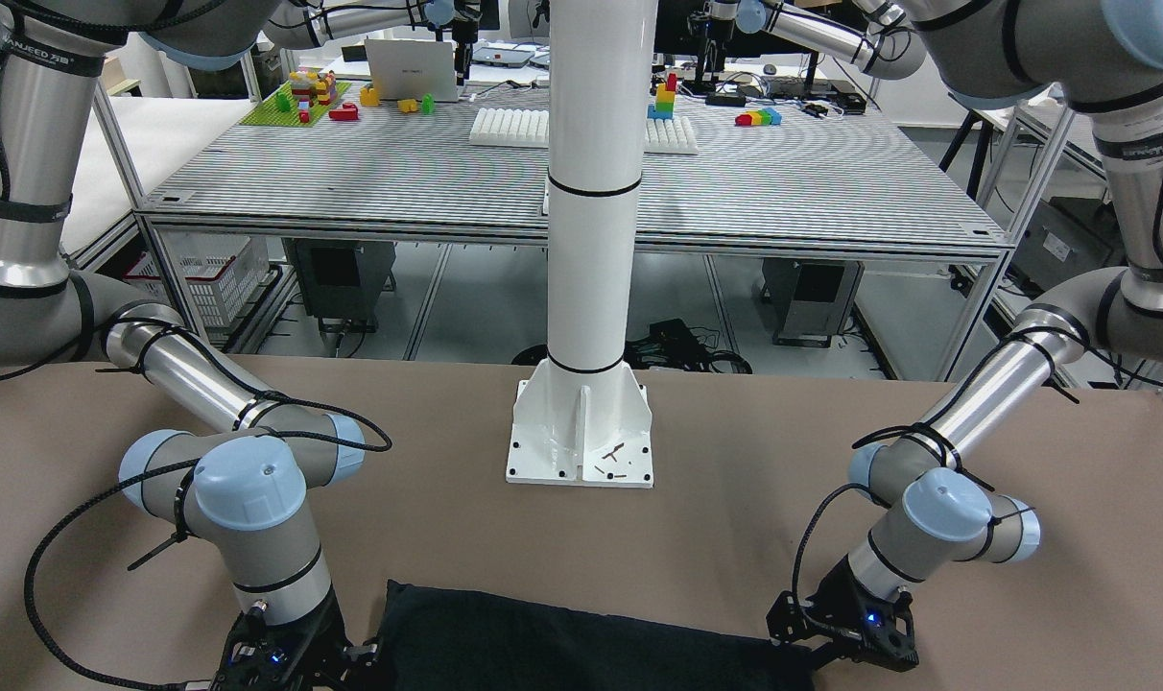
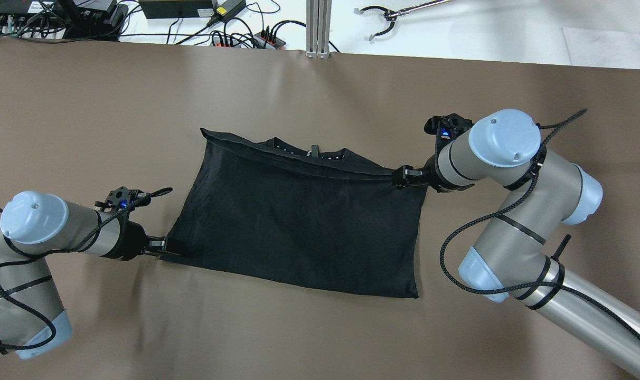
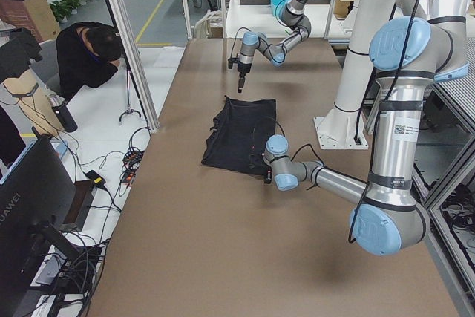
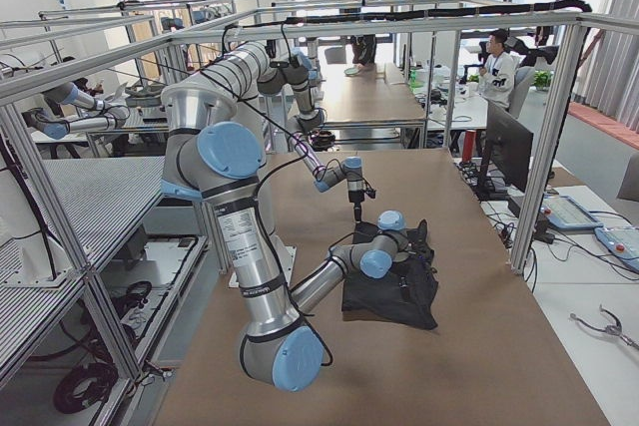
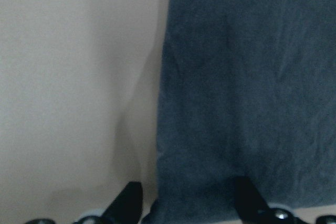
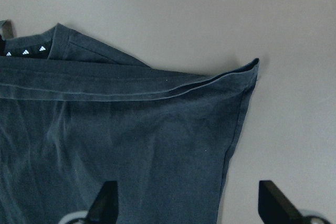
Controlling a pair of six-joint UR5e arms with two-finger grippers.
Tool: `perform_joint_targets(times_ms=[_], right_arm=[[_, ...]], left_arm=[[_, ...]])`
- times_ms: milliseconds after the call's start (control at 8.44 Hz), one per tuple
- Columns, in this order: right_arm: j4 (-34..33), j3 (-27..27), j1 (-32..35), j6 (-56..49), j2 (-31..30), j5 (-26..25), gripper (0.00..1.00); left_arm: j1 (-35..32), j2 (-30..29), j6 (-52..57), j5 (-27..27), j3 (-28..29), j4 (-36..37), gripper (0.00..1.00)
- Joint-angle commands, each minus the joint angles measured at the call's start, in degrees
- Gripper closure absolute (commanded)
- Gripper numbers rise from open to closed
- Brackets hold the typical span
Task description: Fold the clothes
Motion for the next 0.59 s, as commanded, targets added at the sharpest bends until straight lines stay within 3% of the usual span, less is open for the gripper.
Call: perform_joint_targets(times_ms=[0, 237, 474], right_arm=[[0.0, 0.5, -0.4, 0.1, -0.3, -0.6, 0.06], [0.0, 1.3, -0.5, 0.1, -0.4, -0.9, 0.06], [0.0, 1.5, -0.9, 0.2, -0.5, -0.9, 0.06]], left_arm=[[0.0, 0.7, -0.1, 0.1, -0.9, -0.1, 0.99], [-0.8, 3.2, 0.0, -1.8, -5.8, 0.2, 1.0], [-4.8, 3.6, 1.0, -1.7, -4.4, 0.8, 1.0]])
